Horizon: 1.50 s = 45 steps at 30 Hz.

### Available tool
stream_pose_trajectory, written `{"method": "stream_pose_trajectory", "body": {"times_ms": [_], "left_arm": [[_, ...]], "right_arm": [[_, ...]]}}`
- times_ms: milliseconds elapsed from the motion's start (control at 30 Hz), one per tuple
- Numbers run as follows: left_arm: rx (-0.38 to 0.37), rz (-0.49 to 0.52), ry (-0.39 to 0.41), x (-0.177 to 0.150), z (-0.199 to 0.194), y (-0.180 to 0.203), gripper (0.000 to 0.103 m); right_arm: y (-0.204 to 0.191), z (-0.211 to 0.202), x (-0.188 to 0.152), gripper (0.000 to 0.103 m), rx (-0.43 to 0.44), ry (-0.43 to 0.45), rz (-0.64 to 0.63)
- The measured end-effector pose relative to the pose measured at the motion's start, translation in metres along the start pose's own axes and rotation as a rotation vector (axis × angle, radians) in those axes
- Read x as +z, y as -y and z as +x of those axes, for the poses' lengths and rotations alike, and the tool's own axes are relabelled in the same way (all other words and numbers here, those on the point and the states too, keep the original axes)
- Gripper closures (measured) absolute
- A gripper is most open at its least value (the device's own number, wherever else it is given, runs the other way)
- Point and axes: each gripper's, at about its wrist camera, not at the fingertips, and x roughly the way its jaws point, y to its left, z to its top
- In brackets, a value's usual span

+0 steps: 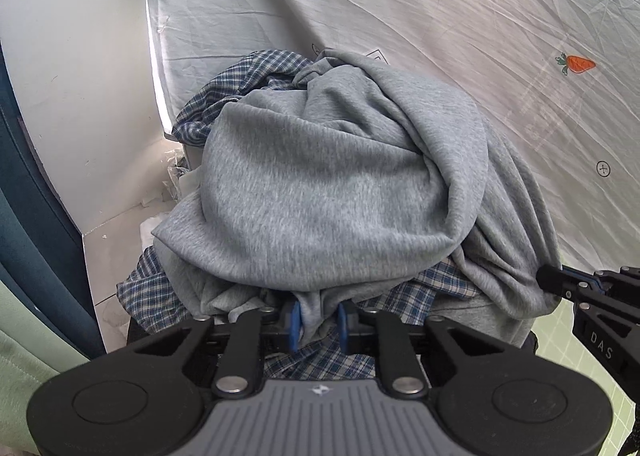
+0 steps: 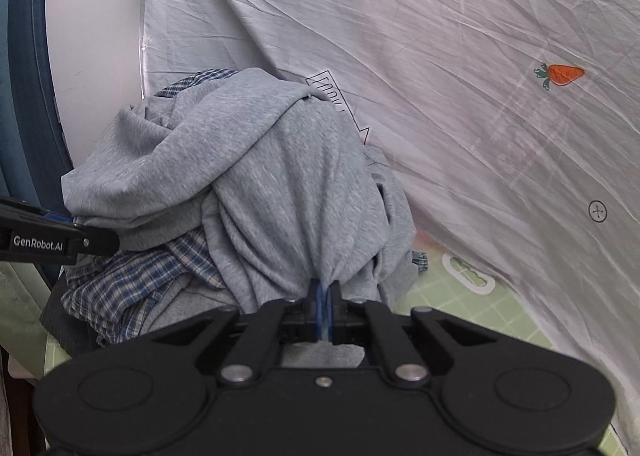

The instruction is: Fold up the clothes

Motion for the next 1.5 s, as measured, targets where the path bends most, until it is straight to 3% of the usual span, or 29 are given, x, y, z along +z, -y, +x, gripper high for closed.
{"method": "stream_pose_trajectory", "body": {"times_ms": [233, 367, 500, 600, 767, 900, 967, 1033, 1100, 1367, 1500], "left_arm": [[-0.058, 0.001, 0.027, -0.015, -0.033, 0.002, 0.091], [-0.093, -0.023, 0.013, -0.023, -0.042, 0.002, 0.087], [-0.120, -0.041, 0.013, -0.029, -0.050, -0.001, 0.075], [-0.151, -0.082, 0.023, -0.030, -0.057, -0.006, 0.054], [-0.225, -0.198, 0.033, -0.027, -0.064, -0.021, 0.047], [-0.169, -0.206, 0.065, -0.020, -0.065, -0.023, 0.043], [-0.155, -0.237, 0.071, -0.016, -0.063, -0.029, 0.041], [-0.142, -0.259, 0.068, -0.012, -0.059, -0.033, 0.038], [-0.113, -0.258, 0.066, -0.007, -0.051, -0.033, 0.038], [-0.105, -0.257, -0.047, 0.003, -0.009, -0.028, 0.038], [-0.101, -0.247, -0.071, -0.001, 0.001, -0.025, 0.039]], "right_arm": [[0.007, -0.037, -0.011, 0.101, -0.094, 0.045, 0.017], [0.017, -0.062, -0.019, 0.101, -0.142, 0.063, 0.051], [0.024, -0.075, -0.033, 0.101, -0.167, 0.042, 0.071], [0.024, -0.078, -0.050, 0.101, -0.174, 0.011, 0.087], [0.022, -0.074, -0.069, 0.101, -0.155, -0.059, 0.110], [0.029, -0.071, -0.070, 0.099, -0.099, -0.072, 0.206], [0.033, -0.069, -0.069, 0.092, -0.071, -0.070, 0.262], [0.039, -0.069, -0.059, 0.074, -0.060, -0.037, 0.312], [0.042, -0.067, -0.046, 0.065, -0.046, -0.006, 0.326], [0.037, -0.018, 0.009, 0.047, 0.082, -0.035, 0.313], [0.033, 0.012, 0.014, 0.042, 0.127, -0.097, 0.313]]}}
